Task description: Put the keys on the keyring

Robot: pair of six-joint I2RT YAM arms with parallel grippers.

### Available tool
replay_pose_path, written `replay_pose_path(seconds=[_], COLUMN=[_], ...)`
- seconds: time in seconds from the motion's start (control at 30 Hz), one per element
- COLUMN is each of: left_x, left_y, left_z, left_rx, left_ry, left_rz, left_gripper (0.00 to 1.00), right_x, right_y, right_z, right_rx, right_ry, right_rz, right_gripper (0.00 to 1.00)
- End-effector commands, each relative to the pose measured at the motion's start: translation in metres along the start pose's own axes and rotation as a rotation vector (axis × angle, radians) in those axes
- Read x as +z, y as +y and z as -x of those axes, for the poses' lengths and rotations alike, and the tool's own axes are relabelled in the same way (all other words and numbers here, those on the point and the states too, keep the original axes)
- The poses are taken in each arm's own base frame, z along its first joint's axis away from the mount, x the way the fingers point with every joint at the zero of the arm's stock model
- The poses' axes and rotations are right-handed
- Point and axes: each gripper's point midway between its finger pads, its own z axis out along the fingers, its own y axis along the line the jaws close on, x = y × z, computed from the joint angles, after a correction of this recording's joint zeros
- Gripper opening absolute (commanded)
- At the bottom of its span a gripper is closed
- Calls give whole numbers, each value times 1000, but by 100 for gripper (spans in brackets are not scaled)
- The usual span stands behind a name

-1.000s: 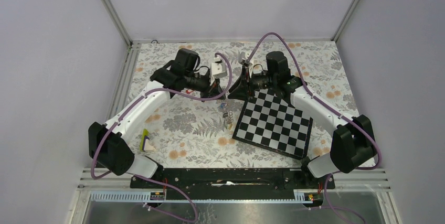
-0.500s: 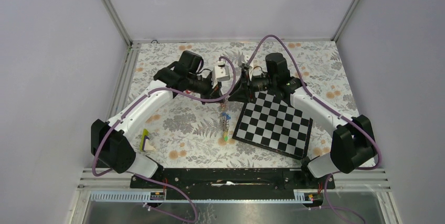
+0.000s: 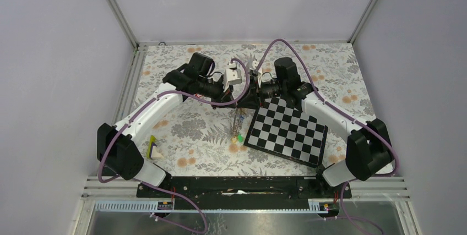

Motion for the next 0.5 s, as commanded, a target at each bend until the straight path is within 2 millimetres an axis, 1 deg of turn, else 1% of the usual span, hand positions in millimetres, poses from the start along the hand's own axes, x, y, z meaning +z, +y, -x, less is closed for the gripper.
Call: replay_pose_path(seconds=[0.0,0.07,0.17,0.23,0.33,0.43,0.47], left_x=[-7,-7,-7,-7,-6,-7,-9], left_y=[-4,-4,-4,-4,-5,-5,-4], left_z=[36,37,36,36,36,37,38], left_rx=[77,80,82,83,82,84,87], left_ry=[-90,-93,-94,-95,-95,-98,-107], left_rz=[-21,-23,-25,-29,-33,-35,-38], left_gripper=[0,0,0,0,0,0,0], right_x=[4,5,5,5,5,5,4], right_y=[5,4,2,2,2,2,2], right_z=[-2,-4,-5,-5,-4,-4,-2], right_rx=[-15,-10,-13,-13,-10,-11,-11], right_ry=[0,3,6,6,5,4,1], right_rz=[41,40,29,27,30,29,25], right_gripper=[27,26,27,26,17,3,0])
